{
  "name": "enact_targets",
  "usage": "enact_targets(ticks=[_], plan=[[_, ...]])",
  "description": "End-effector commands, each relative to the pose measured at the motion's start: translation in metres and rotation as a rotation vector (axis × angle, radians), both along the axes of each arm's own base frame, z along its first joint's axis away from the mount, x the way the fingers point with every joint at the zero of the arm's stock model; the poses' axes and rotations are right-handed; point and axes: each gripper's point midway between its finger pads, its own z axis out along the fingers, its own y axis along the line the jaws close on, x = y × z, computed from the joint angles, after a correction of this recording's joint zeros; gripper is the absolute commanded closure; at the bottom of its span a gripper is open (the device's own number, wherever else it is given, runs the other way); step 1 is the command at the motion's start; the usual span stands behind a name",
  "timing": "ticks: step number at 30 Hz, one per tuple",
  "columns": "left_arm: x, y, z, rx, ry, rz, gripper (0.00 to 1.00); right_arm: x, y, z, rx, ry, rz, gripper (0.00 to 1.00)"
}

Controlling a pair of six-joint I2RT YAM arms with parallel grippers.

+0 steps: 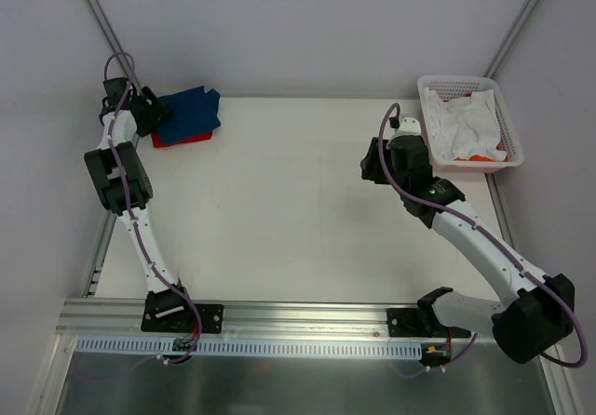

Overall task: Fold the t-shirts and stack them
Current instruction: Put the neatly folded tshirt into the corner of the board with the left arm

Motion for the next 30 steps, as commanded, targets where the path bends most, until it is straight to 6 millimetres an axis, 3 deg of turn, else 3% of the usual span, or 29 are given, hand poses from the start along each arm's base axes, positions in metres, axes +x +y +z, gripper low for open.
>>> enact_targets(ticks=[1, 5, 7, 15, 18, 22, 24, 26, 27, 29, 30], plan=[[0.001, 0.013, 0.028, 0.033, -0.034, 0.035, 0.2, 0.003, 0.005, 0.011, 0.033, -0.024, 0.006, 0.5], [-0.001, 0.012, 0.053, 0.042, -0.069, 0.051, 0.07, 0.002, 0.006, 0.009, 0.036, -0.018, 0.01, 0.5], [-0.004, 0.013, 0.062, 0.05, -0.078, 0.064, 0.06, 0.001, 0.006, 0.008, 0.038, -0.016, 0.009, 0.5], [-0.014, 0.002, 0.142, 0.117, -0.197, 0.082, 0.05, 0.0, 0.005, 0.005, 0.036, -0.016, 0.01, 0.5], [-0.019, -0.009, 0.172, 0.135, -0.244, 0.078, 0.05, 0.0, 0.006, 0.002, 0.041, -0.008, 0.013, 0.5], [-0.015, -0.039, 0.204, 0.077, -0.319, 0.007, 0.07, 0.001, 0.009, 0.0, 0.049, -0.003, 0.018, 0.5], [-0.006, -0.059, 0.206, 0.028, -0.339, -0.063, 0.09, 0.002, 0.01, -0.001, 0.051, -0.004, 0.019, 0.5], [0.005, -0.074, 0.193, -0.026, -0.327, -0.108, 0.13, 0.002, 0.009, 0.0, 0.048, -0.007, 0.014, 0.5], [0.009, -0.084, 0.199, -0.054, -0.348, -0.153, 0.14, 0.002, 0.008, 0.0, 0.045, -0.006, 0.013, 0.5], [0.021, -0.099, 0.176, -0.113, -0.324, -0.209, 0.17, 0.003, 0.007, -0.002, 0.036, -0.004, 0.008, 0.5], [0.024, -0.112, 0.182, -0.157, -0.345, -0.252, 0.17, 0.003, 0.007, -0.002, 0.035, -0.006, 0.007, 0.5]])
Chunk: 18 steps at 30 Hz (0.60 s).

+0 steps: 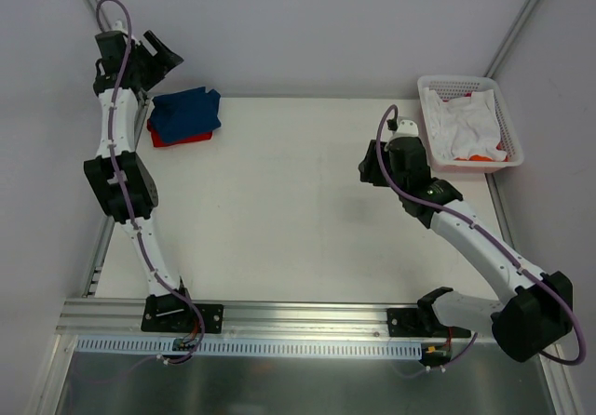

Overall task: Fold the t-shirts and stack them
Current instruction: Put the neatly folded tshirt into the corner of the board with the left arm

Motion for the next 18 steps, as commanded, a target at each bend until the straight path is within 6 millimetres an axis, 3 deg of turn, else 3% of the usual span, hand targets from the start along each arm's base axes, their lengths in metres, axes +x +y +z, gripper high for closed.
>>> enact_targets(ticks=[1, 3, 4, 8, 15, 18], plan=[[0.018, -0.04, -0.032, -0.156, 0.028, -0.176, 0.17, 0.006, 0.003, 0.006, 0.021, -0.027, -0.008, 0.5], [0.026, -0.045, -0.042, -0.197, 0.014, -0.2, 0.18, 0.008, 0.003, 0.006, 0.016, -0.026, -0.009, 0.5], [0.03, -0.048, -0.058, -0.233, 0.033, -0.212, 0.17, 0.008, 0.004, 0.005, 0.014, -0.023, -0.008, 0.5], [0.039, -0.051, -0.091, -0.294, 0.052, -0.223, 0.17, 0.011, 0.004, 0.001, 0.003, -0.015, -0.011, 0.5], [0.033, -0.042, -0.169, -0.386, 0.143, -0.156, 0.17, 0.017, 0.008, -0.001, 0.001, -0.002, -0.007, 0.5], [0.027, -0.039, -0.189, -0.392, 0.165, -0.139, 0.17, 0.018, 0.009, 0.001, 0.002, -0.003, -0.003, 0.5]])
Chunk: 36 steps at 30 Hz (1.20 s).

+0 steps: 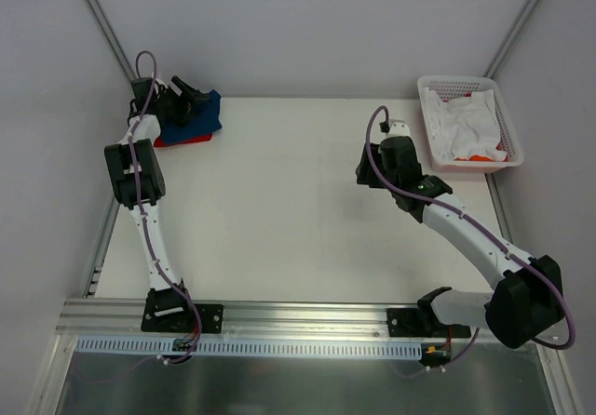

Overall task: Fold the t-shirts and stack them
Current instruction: Put the neatly folded tshirt into the corner of the board with the left arm

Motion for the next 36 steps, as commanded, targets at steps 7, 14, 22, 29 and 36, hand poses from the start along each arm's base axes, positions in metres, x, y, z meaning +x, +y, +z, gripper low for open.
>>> enact_targets(ticks=[7, 14, 22, 29, 36], plan=[[-0.011, 0.006, 0.044, 0.027, -0.087, 0.021, 0.14, 0.009, 0.006, 0.032, 0.045, -0.07, 0.0, 0.48], [-0.046, -0.015, 0.135, 0.124, -0.233, -0.005, 0.11, 0.004, 0.002, 0.042, 0.045, -0.07, -0.005, 0.35], [-0.118, -0.106, 0.205, 0.231, -0.38, -0.111, 0.09, -0.007, -0.001, 0.046, 0.03, -0.025, 0.003, 0.14], [-0.2, -0.18, 0.205, 0.244, -0.415, -0.253, 0.07, -0.024, -0.016, 0.049, 0.02, -0.027, -0.023, 0.1], [-0.251, -0.2, 0.196, 0.263, -0.437, -0.306, 0.04, -0.034, -0.026, 0.049, 0.007, -0.012, -0.046, 0.1]])
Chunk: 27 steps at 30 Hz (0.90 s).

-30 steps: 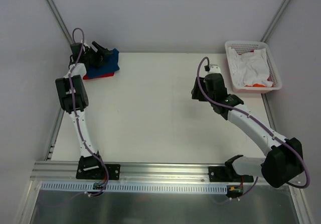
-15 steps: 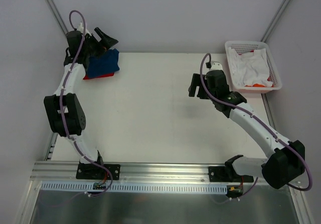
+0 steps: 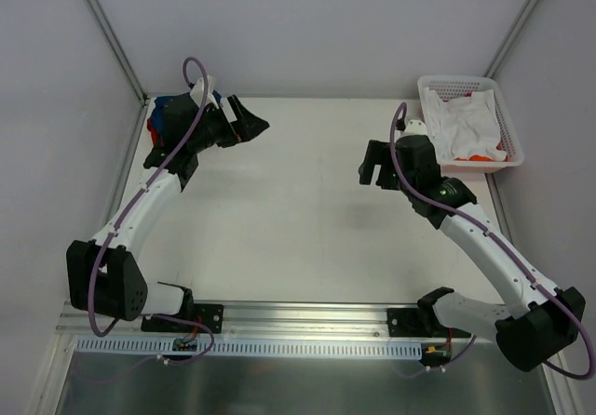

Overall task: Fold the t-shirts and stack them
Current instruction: Put the neatly folded tshirt into the corner of the board with the left arm

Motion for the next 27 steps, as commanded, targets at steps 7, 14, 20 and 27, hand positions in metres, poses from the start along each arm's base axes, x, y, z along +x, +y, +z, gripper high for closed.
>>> enact_targets(ticks=[7, 14, 20, 27], plan=[[-0.047, -0.004, -0.002, 0.049, -0.071, -0.018, 0.04, -0.018, -0.019, 0.002, -0.018, 0.005, -0.054, 0.1], [-0.067, -0.002, -0.009, 0.051, -0.077, -0.022, 0.04, -0.027, -0.025, 0.001, -0.015, 0.003, -0.063, 0.1], [-0.075, 0.001, -0.016, 0.06, -0.077, -0.018, 0.03, -0.03, -0.025, -0.001, -0.009, 0.013, -0.065, 0.1], [-0.076, 0.002, -0.02, 0.067, -0.067, -0.02, 0.03, -0.029, -0.023, -0.003, 0.001, 0.013, -0.065, 0.1]])
